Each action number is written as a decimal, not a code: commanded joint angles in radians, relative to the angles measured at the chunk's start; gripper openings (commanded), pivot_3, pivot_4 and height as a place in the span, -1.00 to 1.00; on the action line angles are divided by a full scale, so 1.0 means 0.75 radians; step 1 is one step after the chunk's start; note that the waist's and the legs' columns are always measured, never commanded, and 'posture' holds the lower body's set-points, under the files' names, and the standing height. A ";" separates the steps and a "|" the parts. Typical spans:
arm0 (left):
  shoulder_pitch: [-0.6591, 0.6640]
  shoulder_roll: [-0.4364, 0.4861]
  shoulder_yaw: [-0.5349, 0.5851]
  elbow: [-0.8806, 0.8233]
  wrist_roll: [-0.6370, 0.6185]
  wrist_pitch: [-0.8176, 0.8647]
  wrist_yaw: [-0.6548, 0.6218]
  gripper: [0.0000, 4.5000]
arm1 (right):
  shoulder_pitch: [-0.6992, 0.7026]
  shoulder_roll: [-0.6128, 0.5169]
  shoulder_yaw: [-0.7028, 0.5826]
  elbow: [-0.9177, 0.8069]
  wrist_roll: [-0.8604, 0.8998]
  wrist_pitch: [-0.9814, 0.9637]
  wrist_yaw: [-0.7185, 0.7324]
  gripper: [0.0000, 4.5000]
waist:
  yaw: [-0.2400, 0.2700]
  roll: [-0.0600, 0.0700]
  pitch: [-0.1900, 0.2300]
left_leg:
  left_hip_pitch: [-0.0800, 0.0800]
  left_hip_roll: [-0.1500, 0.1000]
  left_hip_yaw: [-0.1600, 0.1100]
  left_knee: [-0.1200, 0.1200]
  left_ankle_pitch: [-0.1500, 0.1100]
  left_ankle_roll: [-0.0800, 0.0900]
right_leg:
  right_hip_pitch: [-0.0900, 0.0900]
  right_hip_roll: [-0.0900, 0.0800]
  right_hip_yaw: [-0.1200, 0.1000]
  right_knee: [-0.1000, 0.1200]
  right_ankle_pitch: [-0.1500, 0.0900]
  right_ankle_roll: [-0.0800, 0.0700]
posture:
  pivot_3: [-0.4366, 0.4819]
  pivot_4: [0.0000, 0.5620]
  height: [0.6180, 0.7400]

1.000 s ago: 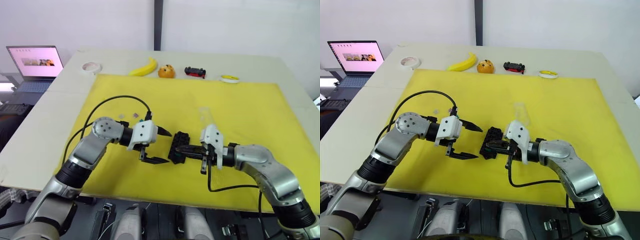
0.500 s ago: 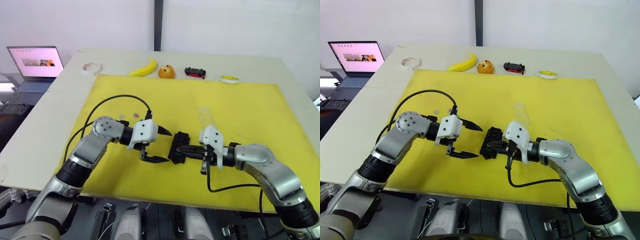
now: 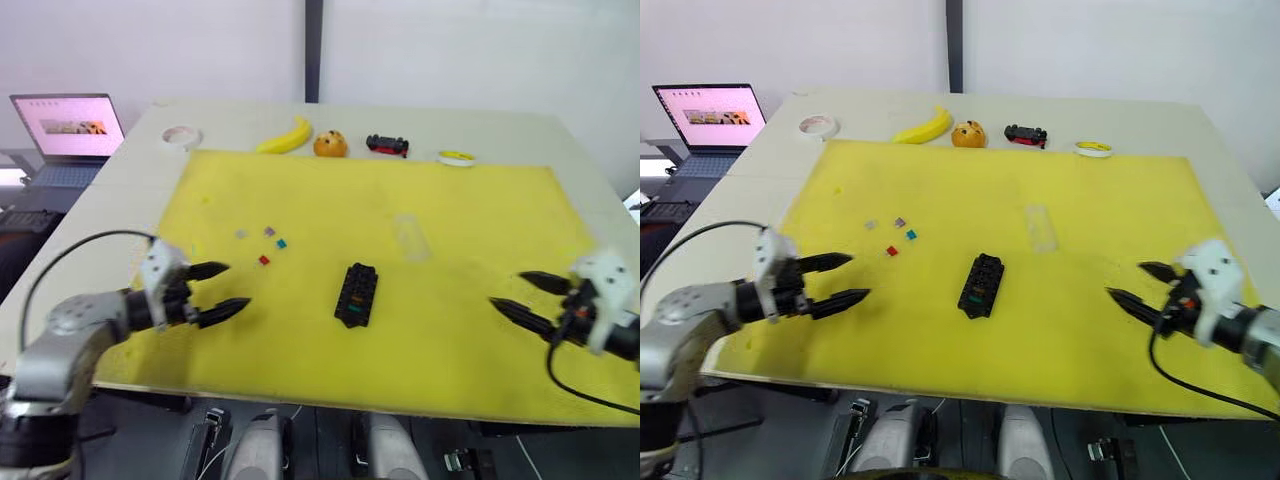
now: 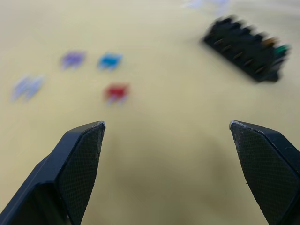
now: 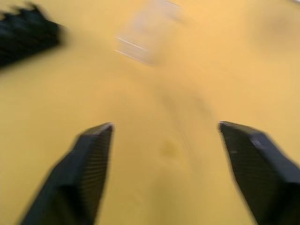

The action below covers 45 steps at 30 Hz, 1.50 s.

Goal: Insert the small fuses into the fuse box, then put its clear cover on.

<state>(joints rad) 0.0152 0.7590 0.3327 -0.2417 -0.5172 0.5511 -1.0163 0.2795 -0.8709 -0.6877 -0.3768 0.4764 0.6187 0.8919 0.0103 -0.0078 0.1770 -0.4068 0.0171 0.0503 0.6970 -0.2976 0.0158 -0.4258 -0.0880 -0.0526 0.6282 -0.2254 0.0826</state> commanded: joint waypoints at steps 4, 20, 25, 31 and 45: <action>0.156 0.121 0.325 0.217 -0.024 0.014 0.010 1.00 | 0.080 -0.034 -0.187 0.091 -0.044 -0.102 0.047 0.97 | 0.002 0.000 0.000 | 0.000 0.000 0.000 0.000 0.000 0.000 | 0.000 -0.001 0.000 -0.001 -0.004 -0.002 | -0.05 -0.47 1.00; -0.139 0.020 0.181 -0.157 -0.594 0.760 0.376 1.00 | -0.350 0.015 0.319 -0.381 0.277 0.158 -0.148 0.97 | -0.001 0.000 0.000 | 0.000 0.000 0.000 0.000 -0.001 0.000 | -0.001 -0.003 0.001 0.002 -0.003 0.000 | -0.05 -0.47 1.00; -0.406 -0.198 0.232 0.008 -0.971 1.201 0.808 1.00 | -0.573 0.153 0.569 -0.478 0.440 0.238 -0.245 0.97 | 0.005 -0.003 0.000 | -0.001 -0.001 -0.003 0.000 -0.001 0.000 | 0.000 -0.002 0.000 0.003 -0.001 0.003 | -0.05 -0.47 1.00; -0.479 -0.307 0.240 0.263 -1.512 1.128 1.405 1.00 | -0.651 0.196 0.787 -0.472 0.336 0.198 -0.288 0.97 | -0.005 -0.005 -0.001 | 0.000 -0.003 -0.003 0.000 -0.001 0.000 | 0.000 -0.004 0.001 0.003 -0.001 0.004 | -0.05 -0.47 1.00; -0.439 -0.337 -0.002 0.327 -1.940 0.727 1.968 1.00 | -0.772 0.293 1.029 -0.382 0.149 0.149 -0.367 0.97 | 0.003 -0.005 -0.002 | 0.000 -0.007 -0.002 0.000 0.000 -0.002 | 0.000 -0.009 0.000 0.004 -0.002 0.001 | -0.05 -0.47 1.00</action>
<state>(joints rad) -0.2927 0.5047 0.3285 0.0036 -1.9521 1.1118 0.4562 -0.2865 -0.6549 0.0767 -0.6542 0.6072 0.7511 0.6247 0.0129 -0.0112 0.1758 -0.4069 0.0117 0.0489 0.6971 -0.2973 0.0143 -0.4257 -0.0942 -0.0529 0.6308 -0.2266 0.0843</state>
